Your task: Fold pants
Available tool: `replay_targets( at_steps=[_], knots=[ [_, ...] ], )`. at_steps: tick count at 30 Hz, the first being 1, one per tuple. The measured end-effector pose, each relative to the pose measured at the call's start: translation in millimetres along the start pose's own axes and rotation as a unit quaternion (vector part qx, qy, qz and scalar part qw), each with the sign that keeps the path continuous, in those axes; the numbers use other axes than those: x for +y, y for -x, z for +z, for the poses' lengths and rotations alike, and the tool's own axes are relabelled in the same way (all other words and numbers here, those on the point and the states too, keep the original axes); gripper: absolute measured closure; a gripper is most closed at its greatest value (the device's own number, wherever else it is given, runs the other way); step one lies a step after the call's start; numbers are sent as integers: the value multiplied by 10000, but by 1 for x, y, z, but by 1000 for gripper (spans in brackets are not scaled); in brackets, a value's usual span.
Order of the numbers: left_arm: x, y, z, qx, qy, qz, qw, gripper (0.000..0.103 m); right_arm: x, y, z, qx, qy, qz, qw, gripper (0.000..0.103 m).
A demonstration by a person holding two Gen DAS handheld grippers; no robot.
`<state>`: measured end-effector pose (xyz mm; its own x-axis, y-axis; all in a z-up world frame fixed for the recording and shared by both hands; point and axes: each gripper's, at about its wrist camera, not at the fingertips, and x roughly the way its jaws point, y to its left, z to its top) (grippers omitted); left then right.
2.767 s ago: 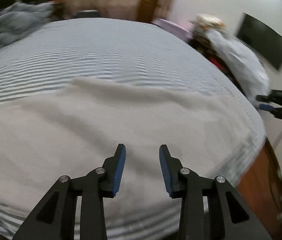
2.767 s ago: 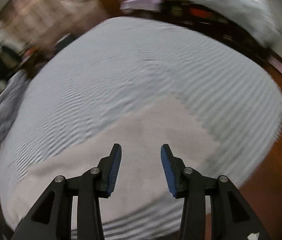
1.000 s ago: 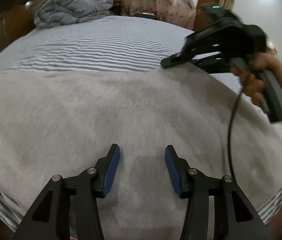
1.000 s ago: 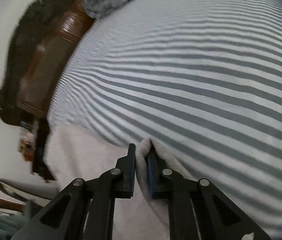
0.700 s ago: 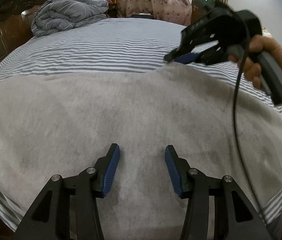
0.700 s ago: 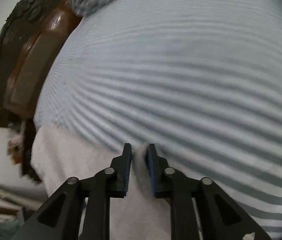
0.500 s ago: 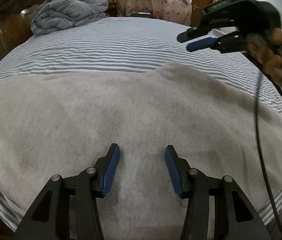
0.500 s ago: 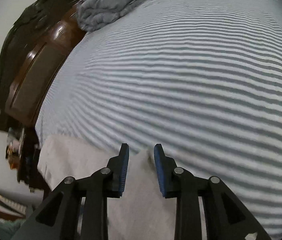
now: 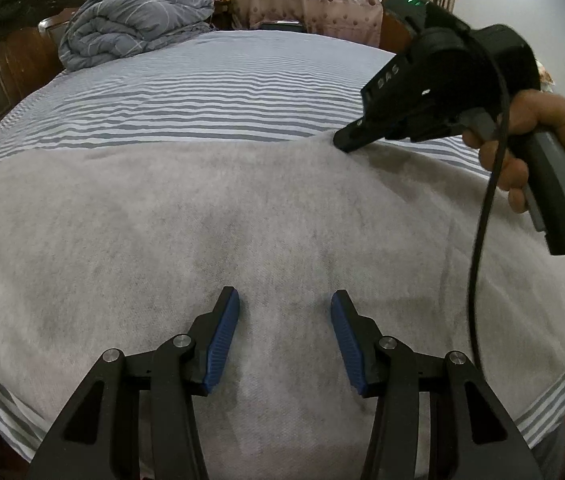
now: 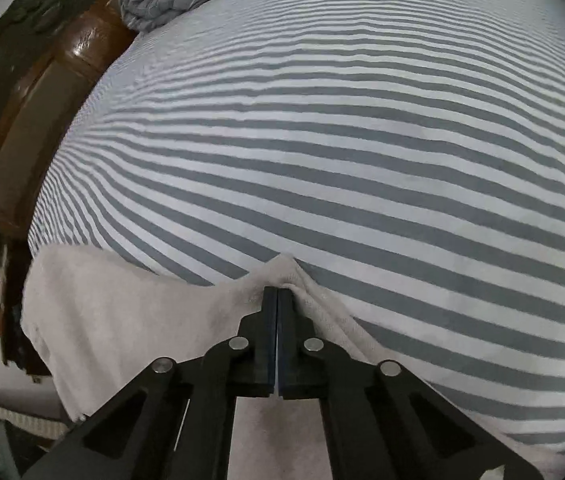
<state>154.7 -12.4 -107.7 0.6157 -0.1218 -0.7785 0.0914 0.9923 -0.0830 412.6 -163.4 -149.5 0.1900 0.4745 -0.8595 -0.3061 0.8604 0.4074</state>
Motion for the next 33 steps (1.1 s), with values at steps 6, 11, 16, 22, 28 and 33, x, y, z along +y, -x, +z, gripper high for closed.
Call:
replay_targets(
  at_steps=[6, 11, 16, 22, 28, 33],
  knots=[
    [0, -1, 0, 1, -111, -10, 9999, 53, -21, 72, -50, -999, -675, 418, 9918, 75],
    [-10, -1, -1, -2, -454, 168, 9988, 46, -50, 128, -139, -1559, -1398, 688, 9754, 73],
    [-15, 9, 4, 225, -351, 85, 9991, 45, -86, 174, -242, -1819, -2063, 648, 9592, 71],
    [-49, 41, -1, 59, -454, -128, 9989, 45, -139, 198, -347, -2065, -3205, 865, 9204, 66],
    [-110, 44, -10, 324, -779, -585, 9947, 45, -158, 187, -393, -2107, -3674, 1014, 9002, 61],
    [-144, 22, -8, 704, -636, -759, 9926, 45, -164, 166, -395, -2052, -3803, 1254, 8930, 60]
  ],
)
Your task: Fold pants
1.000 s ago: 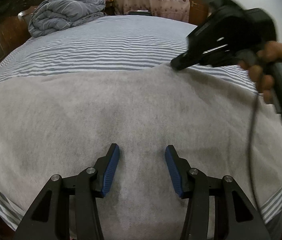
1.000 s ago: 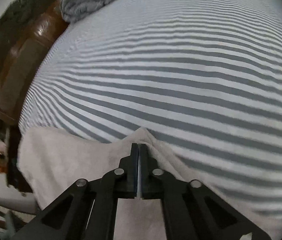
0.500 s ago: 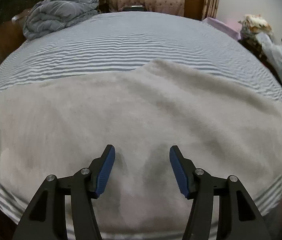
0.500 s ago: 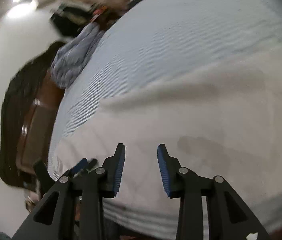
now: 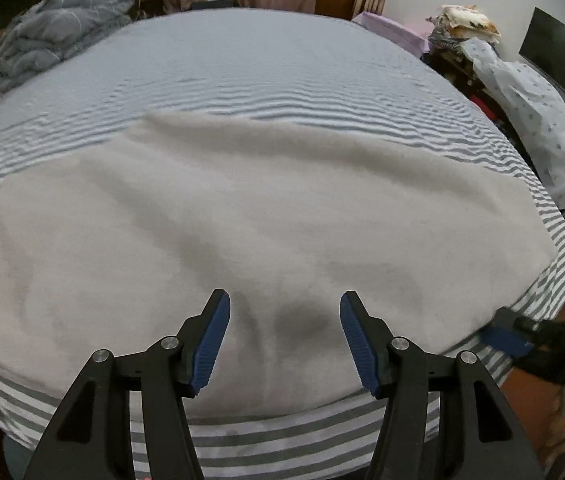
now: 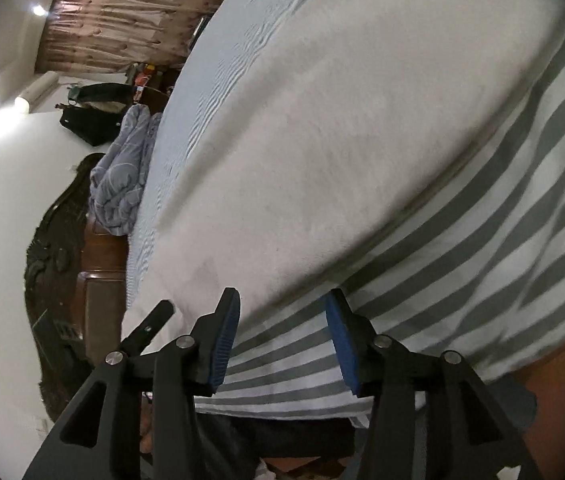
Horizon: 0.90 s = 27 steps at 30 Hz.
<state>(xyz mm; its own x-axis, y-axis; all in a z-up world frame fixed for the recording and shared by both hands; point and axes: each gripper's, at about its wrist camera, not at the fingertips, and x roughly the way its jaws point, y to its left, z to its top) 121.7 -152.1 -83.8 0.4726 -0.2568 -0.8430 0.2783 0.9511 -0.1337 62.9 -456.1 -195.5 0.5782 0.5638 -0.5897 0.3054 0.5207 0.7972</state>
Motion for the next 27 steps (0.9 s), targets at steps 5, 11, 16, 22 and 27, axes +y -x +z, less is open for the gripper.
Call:
replay_targets(
  at_steps=[5, 11, 16, 22, 27],
  knots=[
    [-12, -18, 0, 169, 69, 131, 9997, 45, -13, -6, 11, -192, -156, 199, 9995, 62],
    [-16, -22, -2, 121, -72, 308, 9994, 43, -41, 15, 40, -615, -371, 727, 9948, 63],
    [-16, -25, -4, 89, -92, 366, 9992, 42, -62, 40, 63, -1161, -622, 745, 9885, 64],
    [-18, -27, -4, 62, -158, 433, 9989, 39, -86, 74, 90, -1643, -781, 635, 9812, 64],
    [-17, -27, -6, 36, -193, 471, 9987, 37, -101, 88, 100, -1815, -966, 656, 9764, 73]
  ],
)
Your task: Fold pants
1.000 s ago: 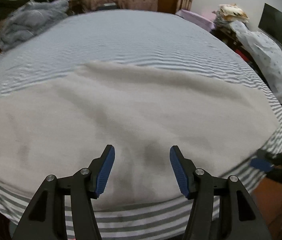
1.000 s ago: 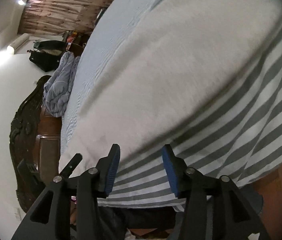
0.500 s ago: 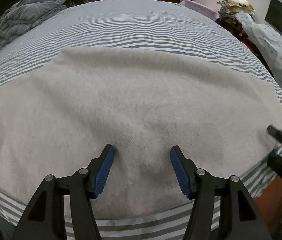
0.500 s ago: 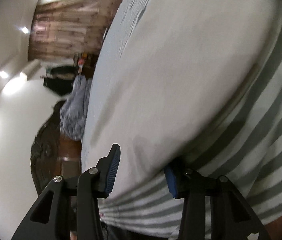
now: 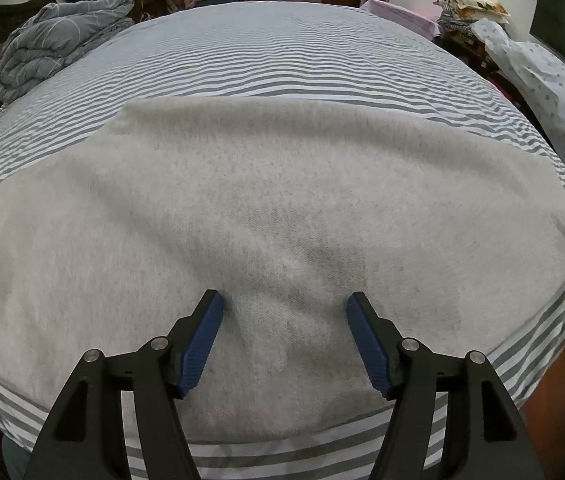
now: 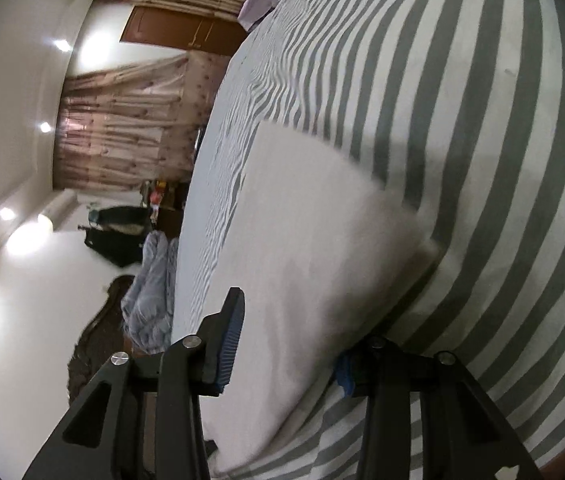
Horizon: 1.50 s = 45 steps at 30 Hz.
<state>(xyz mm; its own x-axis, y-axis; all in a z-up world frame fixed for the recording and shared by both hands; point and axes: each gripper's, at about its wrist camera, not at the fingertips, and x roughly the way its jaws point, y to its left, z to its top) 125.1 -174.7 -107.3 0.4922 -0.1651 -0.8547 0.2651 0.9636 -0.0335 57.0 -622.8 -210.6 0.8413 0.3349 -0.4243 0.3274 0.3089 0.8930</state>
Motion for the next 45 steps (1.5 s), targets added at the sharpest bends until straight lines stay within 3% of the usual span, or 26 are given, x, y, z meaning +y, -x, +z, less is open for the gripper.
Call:
replay_targets(
  at_steps=[1, 2, 3, 7, 14, 17, 20, 24, 31, 40, 45],
  knots=[
    [0, 0, 0, -1, -8, 3, 10000, 37, -1, 1, 1, -25, -13, -42, 10000, 77],
    [0, 0, 0, -6, -24, 11, 10000, 36, -4, 5, 3, -35, -20, -51, 10000, 89],
    [0, 0, -1, -8, -29, 16, 10000, 36, -8, 11, 5, -45, -5, -85, 10000, 91],
    [1, -2, -1, -14, -25, -40, 10000, 34, 10, 11, 0, -114, 144, -230, 9996, 92],
    [5, -2, 2, 53, -37, -193, 9998, 33, 92, 2, -7, -87, 988, -178, 9949, 92],
    [16, 4, 5, 100, 138, -544, 9984, 33, 127, -12, -17, 101, 1365, -147, 9905, 92],
    [42, 13, 8, 161, 669, -1190, 9905, 33, 160, -33, -35, 328, 1695, -114, 9849, 92],
    [77, 29, 9, -12, 995, -1227, 9874, 33, 195, -68, -64, 674, 2000, -68, 9774, 92],
    [130, 53, 3, -351, 1173, -961, 9878, 33, 246, -145, -153, 1606, 2735, -51, 9483, 92],
    [179, 57, -15, -409, 1502, -1149, 9811, 33, 249, -204, -251, 2417, 3530, -502, 9025, 90],
    [188, 57, -12, -441, 1511, -1366, 9780, 33, 242, -214, -268, 2576, 3634, -661, 8929, 69]
  ],
)
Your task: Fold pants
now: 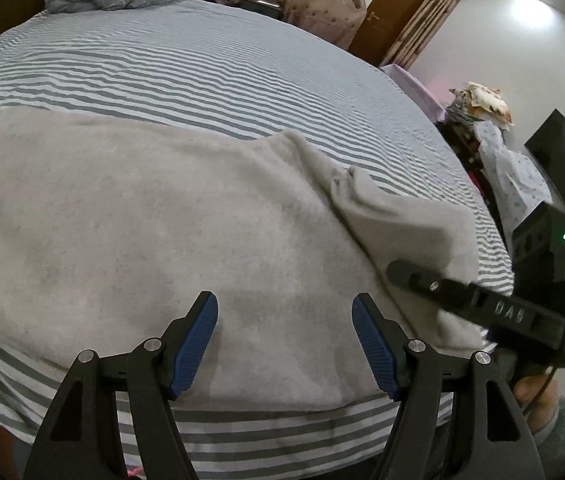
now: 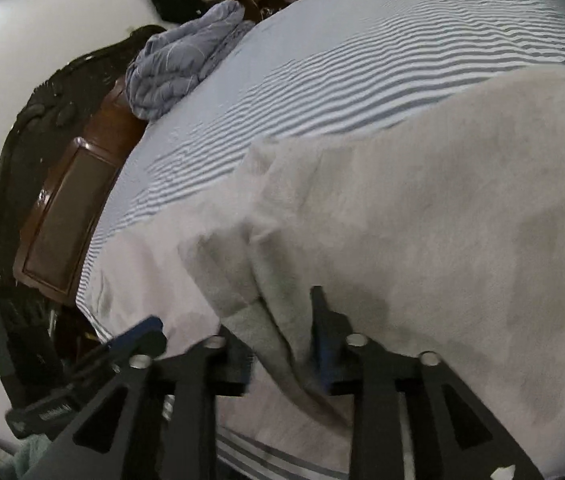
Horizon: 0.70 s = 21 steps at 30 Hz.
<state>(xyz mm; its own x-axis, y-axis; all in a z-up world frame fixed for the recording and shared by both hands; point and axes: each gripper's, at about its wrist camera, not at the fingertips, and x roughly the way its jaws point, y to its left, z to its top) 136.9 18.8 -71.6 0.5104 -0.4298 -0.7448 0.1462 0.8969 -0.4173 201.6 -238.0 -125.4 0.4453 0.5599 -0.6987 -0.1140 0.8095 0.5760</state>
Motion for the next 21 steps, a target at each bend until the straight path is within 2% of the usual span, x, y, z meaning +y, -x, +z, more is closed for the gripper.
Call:
replay_targets(
  at_steps=[3, 7, 9, 15, 21],
  knots=[
    [2, 0, 3, 60, 108, -285, 9995, 33, 2, 2, -15, 56, 192, -78, 9998, 58],
    [15, -2, 10, 216, 460, -737, 9960, 33, 15, 9, -36, 49, 466, -186, 9987, 54],
    [16, -6, 12, 307, 545, -867, 9943, 33, 18, 16, -47, 45, 462, -57, 9989, 53],
    [5, -22, 16, 639, 600, -1079, 9903, 33, 5, 11, -78, 241, 74, 172, 9995, 53],
    [-8, -51, 18, 951, 686, -1031, 9877, 33, -25, 22, -79, -21, -347, 173, 9992, 55]
  ],
)
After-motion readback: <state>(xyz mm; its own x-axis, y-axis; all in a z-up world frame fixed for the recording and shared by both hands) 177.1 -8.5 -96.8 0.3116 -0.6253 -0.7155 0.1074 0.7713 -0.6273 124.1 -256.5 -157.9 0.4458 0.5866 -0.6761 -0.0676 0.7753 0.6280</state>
